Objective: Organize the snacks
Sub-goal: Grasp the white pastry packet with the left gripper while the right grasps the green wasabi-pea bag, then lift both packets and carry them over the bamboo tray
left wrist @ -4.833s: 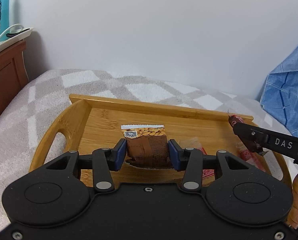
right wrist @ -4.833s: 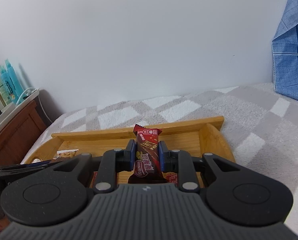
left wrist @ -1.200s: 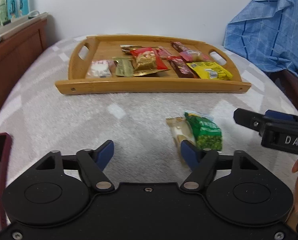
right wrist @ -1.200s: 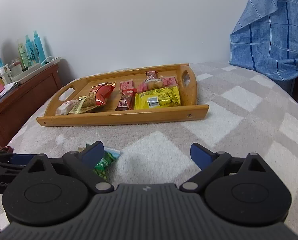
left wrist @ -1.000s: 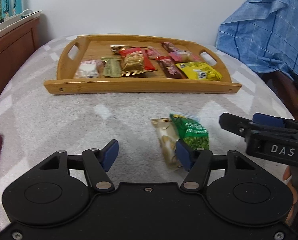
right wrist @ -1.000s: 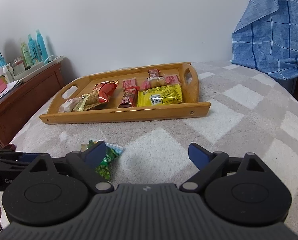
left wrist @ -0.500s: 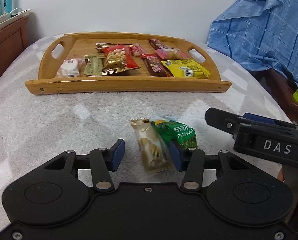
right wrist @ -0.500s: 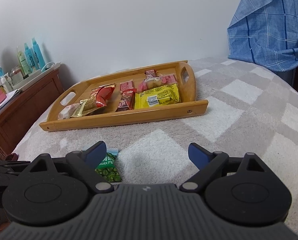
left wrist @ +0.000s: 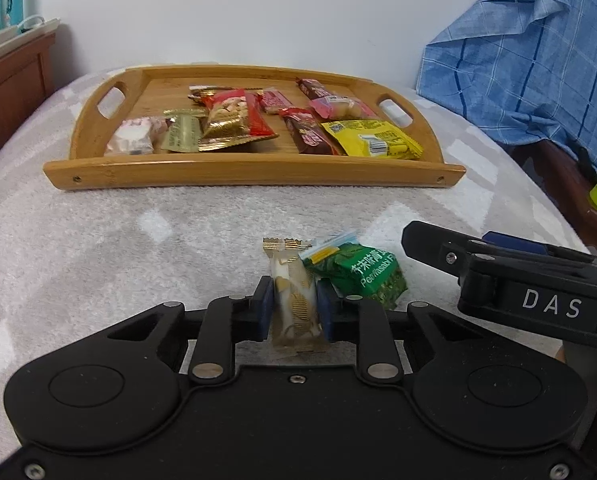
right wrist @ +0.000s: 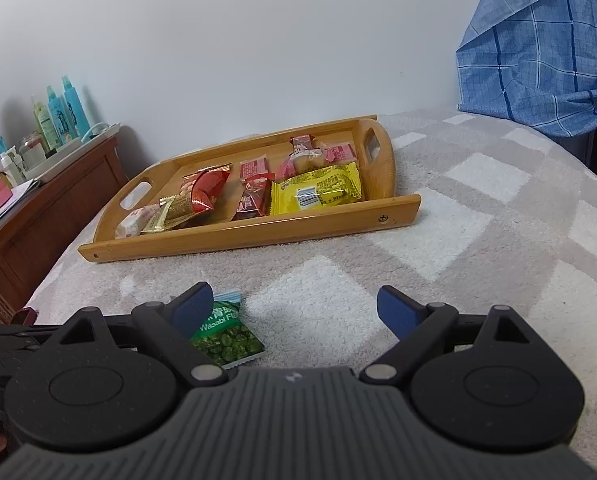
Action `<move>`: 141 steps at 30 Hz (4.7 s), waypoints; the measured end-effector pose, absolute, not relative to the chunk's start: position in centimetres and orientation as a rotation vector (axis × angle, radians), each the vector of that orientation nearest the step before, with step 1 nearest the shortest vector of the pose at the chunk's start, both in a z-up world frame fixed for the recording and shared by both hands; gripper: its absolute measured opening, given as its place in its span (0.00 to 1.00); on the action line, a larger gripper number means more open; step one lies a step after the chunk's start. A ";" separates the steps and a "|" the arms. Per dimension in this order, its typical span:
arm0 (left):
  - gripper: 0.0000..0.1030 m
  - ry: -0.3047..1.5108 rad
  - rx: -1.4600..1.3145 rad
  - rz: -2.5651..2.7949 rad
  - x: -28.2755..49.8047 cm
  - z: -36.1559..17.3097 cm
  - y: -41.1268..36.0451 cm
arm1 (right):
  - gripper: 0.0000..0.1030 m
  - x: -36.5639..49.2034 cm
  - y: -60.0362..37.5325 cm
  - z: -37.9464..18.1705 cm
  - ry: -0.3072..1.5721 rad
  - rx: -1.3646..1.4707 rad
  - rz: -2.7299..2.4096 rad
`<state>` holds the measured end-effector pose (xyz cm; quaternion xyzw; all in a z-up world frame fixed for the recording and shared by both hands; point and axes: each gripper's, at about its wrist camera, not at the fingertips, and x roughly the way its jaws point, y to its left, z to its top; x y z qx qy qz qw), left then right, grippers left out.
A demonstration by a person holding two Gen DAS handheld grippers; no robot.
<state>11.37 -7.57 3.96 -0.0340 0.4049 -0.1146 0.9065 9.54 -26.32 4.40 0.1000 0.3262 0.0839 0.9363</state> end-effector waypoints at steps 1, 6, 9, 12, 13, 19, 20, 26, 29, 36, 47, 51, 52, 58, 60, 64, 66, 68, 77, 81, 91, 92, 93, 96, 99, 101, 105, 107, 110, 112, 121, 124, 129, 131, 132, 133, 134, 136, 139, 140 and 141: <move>0.21 0.833 -0.067 -0.232 11.3 4.0 -7.4 | 0.93 9.6 -26.2 4.4 0.667 0.200 0.174; 0.21 0.823 -0.066 -0.216 11.0 4.3 -6.2 | 0.93 9.5 -25.4 4.4 0.650 0.154 0.199; 0.21 0.823 -0.071 -0.208 10.9 4.4 -5.3 | 0.92 9.3 -24.8 4.4 0.639 0.135 0.235; 0.21 0.828 -0.068 -0.192 10.7 4.4 -4.2 | 0.90 9.0 -24.0 4.5 0.626 0.106 0.277; 0.21 0.829 -0.068 -0.189 10.5 4.3 -3.9 | 0.90 8.9 -23.7 4.5 0.623 0.093 0.287; 0.22 0.835 -0.088 -0.190 10.3 4.0 -2.8 | 0.85 8.9 -21.9 3.8 0.648 0.008 0.325; 0.23 0.834 -0.087 -0.190 10.3 4.0 -2.9 | 0.83 8.9 -21.7 3.7 0.653 -0.003 0.331; 0.23 0.824 -0.070 -0.183 10.2 3.8 -3.0 | 0.59 9.2 -20.4 2.8 0.673 -0.047 0.334; 0.23 0.821 -0.067 -0.182 10.2 3.7 -3.1 | 0.50 9.2 -20.0 2.6 0.667 -0.050 0.326; 0.23 0.815 -0.088 -0.178 10.2 3.6 -3.0 | 0.47 8.7 -19.3 2.2 0.639 -0.029 0.272; 0.24 0.784 -0.078 -0.172 9.9 3.2 -3.1 | 0.48 8.8 -19.1 1.8 0.624 -0.007 0.231; 0.24 0.766 -0.065 -0.161 9.7 3.1 -3.4 | 0.45 8.7 -19.0 1.7 0.618 -0.002 0.213; 0.23 0.762 -0.065 -0.157 9.7 3.0 -3.5 | 0.45 8.6 -19.0 1.7 0.618 0.002 0.210; 0.20 0.737 -0.006 -0.131 9.2 2.9 -4.4 | 0.42 8.5 -19.2 1.7 0.617 0.025 0.199; 0.20 0.732 0.005 -0.116 9.0 2.9 -4.8 | 0.40 8.3 -19.1 1.7 0.614 0.021 0.193; 0.20 0.723 -0.009 -0.104 8.9 3.1 -4.8 | 0.38 8.2 -19.2 1.8 0.612 0.045 0.187; 0.20 0.725 -0.011 -0.107 8.9 3.2 -4.7 | 0.37 8.1 -19.3 1.9 0.608 0.048 0.182; 0.20 0.722 -0.013 -0.107 8.9 3.4 -4.7 | 0.37 8.1 -19.3 2.0 0.602 0.051 0.182; 0.20 0.697 -0.022 -0.103 9.1 4.8 -4.6 | 0.37 7.8 -19.3 2.8 0.541 0.059 0.190; 0.20 0.699 -0.046 -0.107 9.4 5.1 -4.3 | 0.37 7.8 -19.4 3.3 0.531 0.071 0.198; 0.20 0.689 -0.054 -0.124 10.7 5.9 -4.5 | 0.37 9.2 -20.2 4.4 0.513 0.141 0.204; 0.20 0.687 -0.051 -0.125 10.8 6.0 -4.6 | 0.37 9.4 -20.3 4.6 0.507 0.142 0.203; 0.20 0.687 -0.051 -0.128 11.0 6.1 -4.6 | 0.37 9.7 -20.3 4.8 0.501 0.142 0.203; 0.20 0.681 -0.050 -0.136 11.5 6.5 -4.8 | 0.37 10.4 -20.7 5.5 0.480 0.153 0.205; 0.20 0.664 -0.039 -0.139 12.0 7.1 -4.9 | 0.37 11.0 -21.2 6.2 0.459 0.153 0.195; 0.20 0.659 -0.047 -0.142 12.5 7.6 -4.8 | 0.37 11.4 -21.7 6.6 0.452 0.162 0.186; 0.20 0.638 -0.051 -0.132 13.7 8.6 -4.6 | 0.37 12.5 -22.6 7.1 0.442 0.188 0.169; 0.20 0.625 -0.047 -0.134 14.3 9.2 -4.5 | 0.37 13.0 -22.9 7.5 0.435 0.198 0.163; 0.20 0.612 -0.065 -0.136 15.4 10.1 -4.0 | 0.37 14.0 -23.1 7.9 0.425 0.200 0.160; 0.20 0.607 -0.094 -0.133 16.3 10.6 -3.5 | 0.37 14.6 -23.1 8.1 0.419 0.199 0.158; 0.20 0.605 -0.132 -0.115 21.0 11.4 -1.4 | 0.37 18.3 -22.9 8.9 0.408 0.222 0.159; 0.20 0.603 -0.146 -0.118 22.6 11.5 -0.9 | 0.37 19.7 -22.5 9.2 0.404 0.214 0.167; 0.20 0.606 -0.161 -0.121 25.5 11.3 0.0 | 0.37 22.2 -22.0 9.1 0.425 0.204 0.167; 0.20 0.619 -0.164 -0.116 26.7 10.9 0.3 | 0.37 23.1 -22.1 9.0 0.442 0.207 0.166; 0.20 0.623 -0.163 -0.112 27.3 10.8 0.5 | 0.37 23.5 -22.2 9.0 0.451 0.208 0.166; 0.20 0.628 -0.162 -0.107 27.8 10.6 0.6 | 0.37 23.9 -22.2 8.9 0.460 0.209 0.166; 0.20 0.637 -0.163 -0.103 28.3 10.4 0.7 | 0.37 24.5 -22.3 8.8 0.469 0.210 0.165; 0.20 0.654 -0.174 -0.098 29.3 9.9 1.0 | 0.37 25.3 -22.3 8.6 0.489 0.216 0.169; 0.20 0.692 -0.162 -0.092 31.5 9.5 1.2 | 0.37 26.8 -22.4 8.4 0.531 0.232 0.172; 0.20 0.700 -0.162 -0.081 32.2 9.5 1.4 | 0.37 27.4 -22.3 8.4 0.546 0.230 0.174; 0.20 0.712 -0.162 -0.079 33.0 9.5 1.5 | 0.37 28.0 -22.2 8.4 0.566 0.224 0.176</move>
